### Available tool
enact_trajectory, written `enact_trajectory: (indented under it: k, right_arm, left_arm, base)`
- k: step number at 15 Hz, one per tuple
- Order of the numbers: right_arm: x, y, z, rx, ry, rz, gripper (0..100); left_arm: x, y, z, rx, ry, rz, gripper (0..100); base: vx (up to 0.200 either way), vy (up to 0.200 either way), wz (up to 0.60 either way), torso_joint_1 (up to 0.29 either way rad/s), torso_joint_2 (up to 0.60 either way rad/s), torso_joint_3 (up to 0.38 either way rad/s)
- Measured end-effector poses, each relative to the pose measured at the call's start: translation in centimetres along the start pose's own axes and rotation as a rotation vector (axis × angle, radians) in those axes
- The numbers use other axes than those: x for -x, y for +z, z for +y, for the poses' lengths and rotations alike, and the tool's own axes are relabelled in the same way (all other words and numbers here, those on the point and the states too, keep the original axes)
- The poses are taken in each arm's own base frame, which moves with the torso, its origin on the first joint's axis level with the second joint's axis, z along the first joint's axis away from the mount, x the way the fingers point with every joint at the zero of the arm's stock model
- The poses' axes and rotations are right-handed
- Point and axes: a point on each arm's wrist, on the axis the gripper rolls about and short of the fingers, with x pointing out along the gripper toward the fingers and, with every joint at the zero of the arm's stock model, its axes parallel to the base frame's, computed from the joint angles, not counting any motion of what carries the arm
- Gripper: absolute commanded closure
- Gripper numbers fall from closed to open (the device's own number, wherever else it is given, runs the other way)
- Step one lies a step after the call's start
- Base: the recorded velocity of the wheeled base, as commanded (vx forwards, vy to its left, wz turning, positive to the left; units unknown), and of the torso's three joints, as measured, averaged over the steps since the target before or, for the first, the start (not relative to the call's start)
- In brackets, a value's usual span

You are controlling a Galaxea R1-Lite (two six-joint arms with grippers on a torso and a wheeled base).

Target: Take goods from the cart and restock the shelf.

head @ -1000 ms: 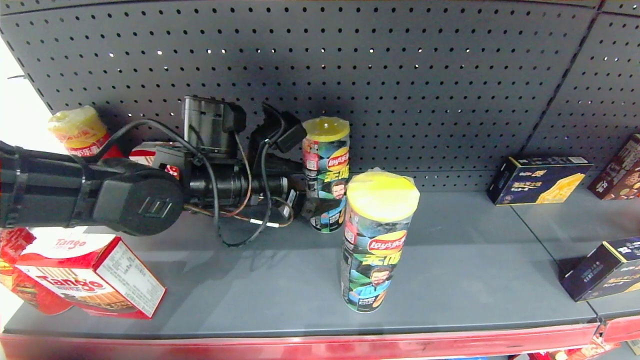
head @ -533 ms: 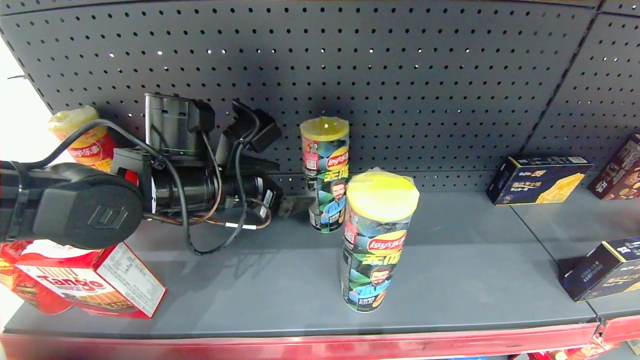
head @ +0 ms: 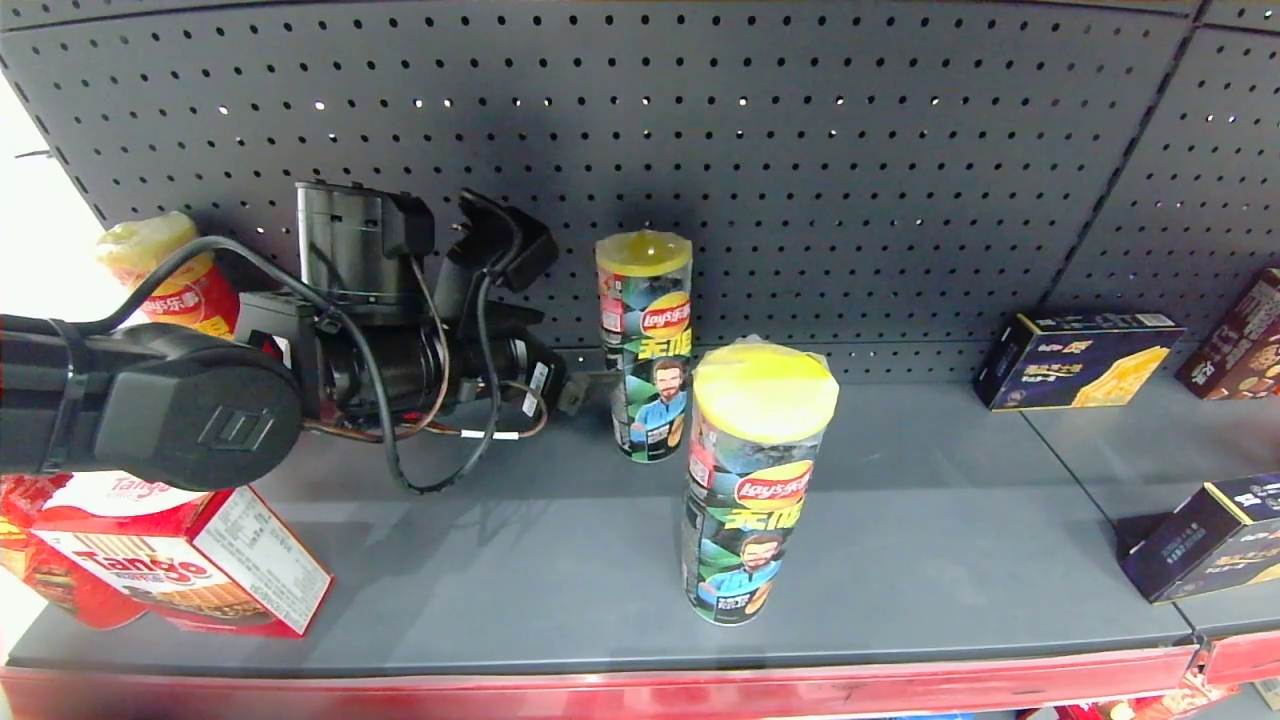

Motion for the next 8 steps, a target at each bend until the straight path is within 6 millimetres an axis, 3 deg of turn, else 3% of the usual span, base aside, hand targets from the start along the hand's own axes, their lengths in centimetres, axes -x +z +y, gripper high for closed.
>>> enact_trajectory:
  k: [8]
  right_arm:
    - [0.00,0.00,0.00,0.000,0.000,0.000,0]
  left_arm:
    - [-0.94,-0.15,0.76,0.038,0.071,0.019,0]
  base:
    - [0.000,0.000,0.00,0.000,0.00,0.000]
